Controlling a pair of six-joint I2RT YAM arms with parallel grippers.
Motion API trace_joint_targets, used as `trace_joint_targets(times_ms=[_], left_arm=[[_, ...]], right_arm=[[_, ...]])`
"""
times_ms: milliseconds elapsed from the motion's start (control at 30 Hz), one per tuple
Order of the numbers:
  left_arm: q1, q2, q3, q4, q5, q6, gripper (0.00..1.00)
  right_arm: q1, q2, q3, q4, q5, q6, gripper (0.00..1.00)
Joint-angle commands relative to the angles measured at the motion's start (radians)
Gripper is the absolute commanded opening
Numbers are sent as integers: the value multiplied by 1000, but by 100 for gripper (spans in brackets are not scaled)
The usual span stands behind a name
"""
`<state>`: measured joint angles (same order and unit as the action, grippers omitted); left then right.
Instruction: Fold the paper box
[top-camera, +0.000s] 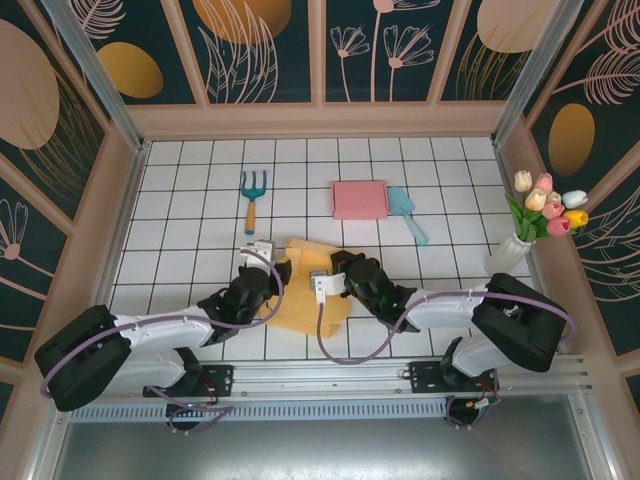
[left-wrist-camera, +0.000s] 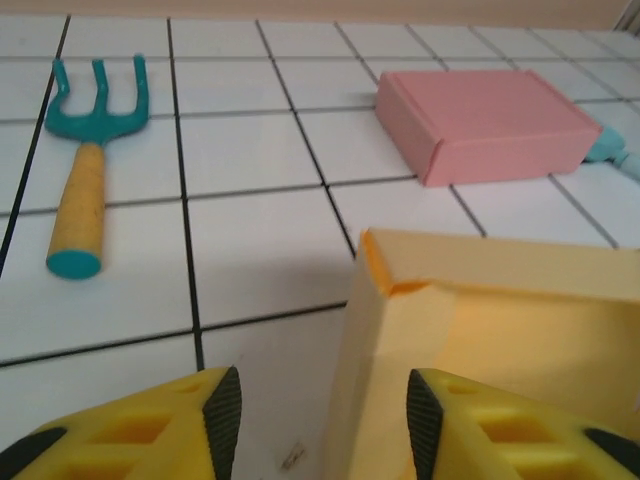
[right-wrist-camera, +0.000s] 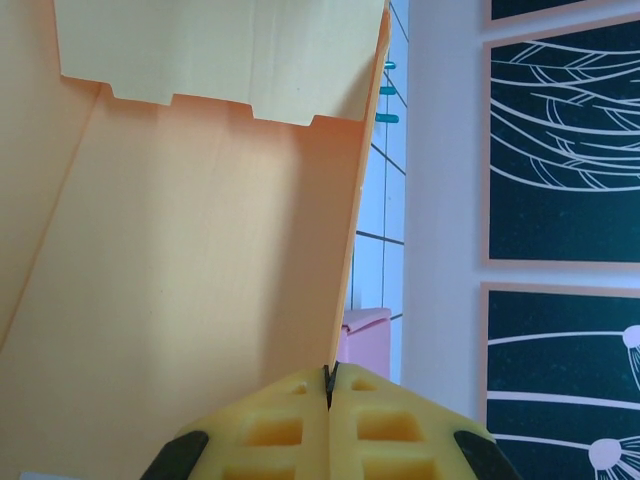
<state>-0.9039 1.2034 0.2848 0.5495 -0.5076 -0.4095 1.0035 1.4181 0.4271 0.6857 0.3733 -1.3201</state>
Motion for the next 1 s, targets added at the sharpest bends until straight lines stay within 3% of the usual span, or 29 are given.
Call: trace_joint_targets(times_ms=[0,233,467,533,667,733,833,967], left_arm=[[25,51,-20,26,52,15,54],[94,107,-65,246,357,63,54],[190,-5,-189,369,488,93,59],[193,-1,-207,401,515,99,66],[195,43,-236,469,512,102,94],[194,51,-274,551,565,114,98],[194,28,-325,653,677,150,99],[194,-37,-338,668,793,185,99]], right_arm=[[9,-25,-35,5,-1,35,0],[12,-48,-64,-3,-67,40,0],[14,-50,-119,97,-134,-16,0],[14,-64,-148,129,-175,-40,0],[15,-116,-194,163,-245,-74,0],[8,-158,-214,167,-273,-101,0],[-45,-269,-224,102,-441,-152,0],[-147,-431,-146,-142,-671,-149,0]])
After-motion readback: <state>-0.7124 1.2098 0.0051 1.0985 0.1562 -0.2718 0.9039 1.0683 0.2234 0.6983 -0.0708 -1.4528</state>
